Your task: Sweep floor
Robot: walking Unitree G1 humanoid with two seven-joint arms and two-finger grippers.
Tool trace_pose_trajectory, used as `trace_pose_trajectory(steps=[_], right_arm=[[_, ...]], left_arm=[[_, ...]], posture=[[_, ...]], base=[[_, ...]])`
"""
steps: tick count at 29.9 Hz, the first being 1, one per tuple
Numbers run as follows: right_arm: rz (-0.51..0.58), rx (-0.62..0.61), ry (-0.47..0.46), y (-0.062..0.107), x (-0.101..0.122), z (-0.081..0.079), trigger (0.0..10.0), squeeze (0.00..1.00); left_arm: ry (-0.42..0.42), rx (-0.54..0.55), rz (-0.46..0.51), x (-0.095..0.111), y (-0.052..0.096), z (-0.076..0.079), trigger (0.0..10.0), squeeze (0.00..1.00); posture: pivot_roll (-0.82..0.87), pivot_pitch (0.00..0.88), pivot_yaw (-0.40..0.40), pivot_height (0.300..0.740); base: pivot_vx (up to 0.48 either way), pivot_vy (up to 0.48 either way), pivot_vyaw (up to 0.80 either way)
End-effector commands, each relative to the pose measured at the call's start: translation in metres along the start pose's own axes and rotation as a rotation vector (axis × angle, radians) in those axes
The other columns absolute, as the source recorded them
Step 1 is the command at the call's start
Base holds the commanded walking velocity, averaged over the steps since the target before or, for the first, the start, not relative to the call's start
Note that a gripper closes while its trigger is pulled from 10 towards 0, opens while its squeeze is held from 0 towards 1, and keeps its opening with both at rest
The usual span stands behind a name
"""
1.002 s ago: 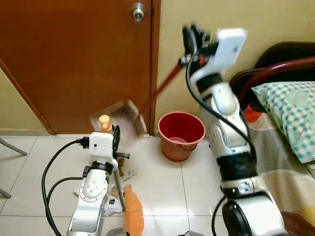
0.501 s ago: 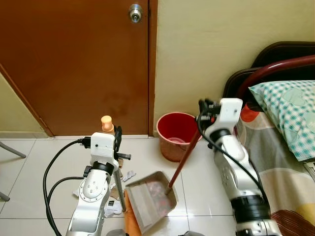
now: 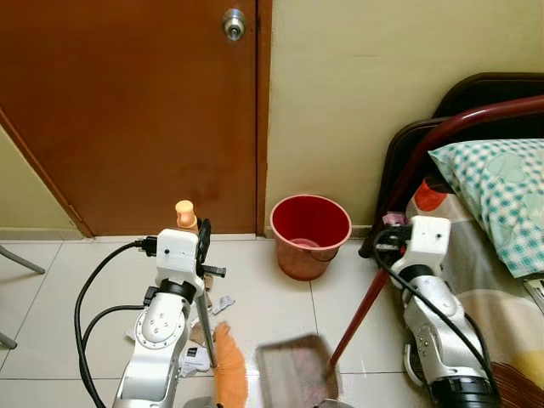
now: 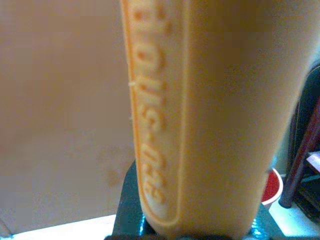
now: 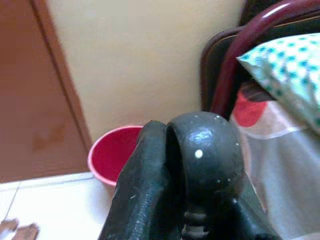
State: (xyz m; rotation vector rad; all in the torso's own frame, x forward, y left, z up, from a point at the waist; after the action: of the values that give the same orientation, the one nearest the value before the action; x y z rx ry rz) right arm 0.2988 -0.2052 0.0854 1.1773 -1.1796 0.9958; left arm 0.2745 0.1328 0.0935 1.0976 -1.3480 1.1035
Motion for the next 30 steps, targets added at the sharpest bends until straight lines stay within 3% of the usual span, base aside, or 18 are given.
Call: trace_pose_trajectory(steps=[1,16,21,24,25,30], right_arm=[[-0.028,-0.028,-0.017,0.005,-0.004,0.006,10.0,0.0],[-0.326,0.015,0.074,0.061,-0.032,0.038,10.0,0.0],[-0.387,0.028,0.084,0.065,-0.033,0.04,10.0,0.0],[-0.346,-0.003,0.031,0.051,-0.025,0.039,10.0,0.0],[-0.28,-0.015,0.008,0.037,-0.014,0.034,10.0,0.0],[-0.132,-0.011,-0.029,0.005,0.014,0.013,10.0,0.0]], left_arm=[[-0.003,-0.015,0.008,0.001,0.001,0.001,10.0,0.0],[0.001,-0.017,-0.008,-0.003,0.005,0.001,10.0,0.0],[0.004,-0.018,-0.012,-0.004,0.006,0.002,10.0,0.0],[0.006,-0.018,-0.012,-0.004,0.005,0.003,10.0,0.0],[0.007,-0.018,-0.009,-0.003,0.004,0.003,10.0,0.0],[0.004,-0.004,0.002,0.001,0.001,0.0,10.0,0.0]], posture=[[0.01,0.0,-0.01,0.74],[-0.02,0.0,-0.013,0.74],[-0.03,0.006,-0.012,0.74],[-0.03,0.007,-0.009,0.74],[-0.03,0.009,0.002,0.74],[-0.03,0.01,0.008,0.74]], base=[[0.0,0.0,0.0],[0.0,0.0,0.0],[0.0,0.0,0.0],[0.0,0.0,0.0],[0.0,0.0,0.0],[0.0,0.0,0.0]])
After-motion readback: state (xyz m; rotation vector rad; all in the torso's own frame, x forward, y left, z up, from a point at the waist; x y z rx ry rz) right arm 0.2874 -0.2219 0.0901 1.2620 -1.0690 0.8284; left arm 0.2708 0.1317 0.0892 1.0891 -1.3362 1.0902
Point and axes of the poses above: a point about 5 cm out from each wrist's last joint towards the gripper, its own y axis pointing back from the gripper into the wrist, its own x axis along the axis of the wrist's last joint, z = x × y, the point moved 2 cm from there along -y, pointing out of the wrist towards the gripper, and after that the axes turned 2 degrees about y, right-handed, at the moved point
